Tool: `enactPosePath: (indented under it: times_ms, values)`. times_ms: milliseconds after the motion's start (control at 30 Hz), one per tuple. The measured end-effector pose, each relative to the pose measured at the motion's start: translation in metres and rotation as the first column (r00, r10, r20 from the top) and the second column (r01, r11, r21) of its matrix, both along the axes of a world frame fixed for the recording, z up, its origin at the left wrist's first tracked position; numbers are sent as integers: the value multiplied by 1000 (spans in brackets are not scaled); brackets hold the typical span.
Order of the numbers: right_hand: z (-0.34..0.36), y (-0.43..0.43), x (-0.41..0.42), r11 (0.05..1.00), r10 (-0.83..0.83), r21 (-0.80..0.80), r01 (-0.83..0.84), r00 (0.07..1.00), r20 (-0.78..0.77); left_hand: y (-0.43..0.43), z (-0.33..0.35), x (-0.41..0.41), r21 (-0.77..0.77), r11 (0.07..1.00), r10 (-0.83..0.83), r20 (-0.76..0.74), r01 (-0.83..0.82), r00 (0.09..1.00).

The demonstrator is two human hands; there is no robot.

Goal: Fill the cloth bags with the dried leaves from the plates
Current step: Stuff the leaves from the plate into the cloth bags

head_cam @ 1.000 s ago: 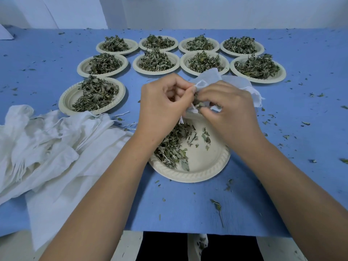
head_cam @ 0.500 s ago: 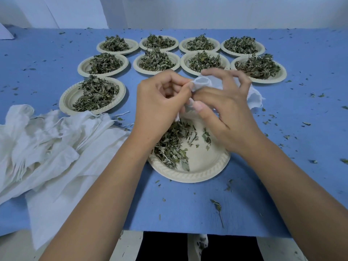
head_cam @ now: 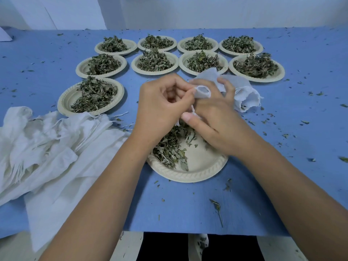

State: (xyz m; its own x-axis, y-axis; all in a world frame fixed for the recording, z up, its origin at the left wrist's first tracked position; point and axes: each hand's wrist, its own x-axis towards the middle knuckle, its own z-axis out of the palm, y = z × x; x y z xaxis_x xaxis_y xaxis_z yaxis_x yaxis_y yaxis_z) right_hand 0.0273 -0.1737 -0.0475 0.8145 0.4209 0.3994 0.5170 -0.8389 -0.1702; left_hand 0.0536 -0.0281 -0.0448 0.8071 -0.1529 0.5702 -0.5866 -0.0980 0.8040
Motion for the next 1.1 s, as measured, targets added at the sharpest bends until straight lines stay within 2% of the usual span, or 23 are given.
enactPosePath:
  times_ms: [33,100,200,267,333,400,467,500,667,867,1100]
  values:
    - [-2,0,1,1000,7,4,-7,1000,-19,0,0,0,3,1000,13,-6,-13,1000]
    - [2,-2,1,976,13,219,-20,999,32,1,0,3,-48,994,94,-26,-95,995]
    - [7,-11,0,829,-81,556,-59,971,224,5,2,6,-143,959,238,-52,-244,970]
    - [9,-14,1,774,-94,630,-57,974,204,7,3,8,-209,926,305,-77,-314,949]
    - [11,-16,3,832,30,555,-23,1000,-5,9,4,9,-225,909,343,-73,-351,936]
    - [7,-14,4,942,157,331,-56,945,-288,8,4,9,-216,912,343,-63,-349,937]
    - [-1,-10,4,980,198,71,-185,884,-423,7,4,8,-196,924,325,-49,-328,945]
    - [-6,-9,4,971,222,21,-238,862,-457,6,3,7,-184,930,316,-40,-318,948]
    - [1,-13,3,960,279,150,-235,812,-513,6,3,6,-170,934,314,-34,-315,949]
    - [-2,-8,0,956,283,95,-278,790,-544,5,3,5,-172,937,303,-38,-305,952]
    - [0,-8,5,982,189,99,-162,879,-437,6,3,6,-171,936,305,-44,-308,951]
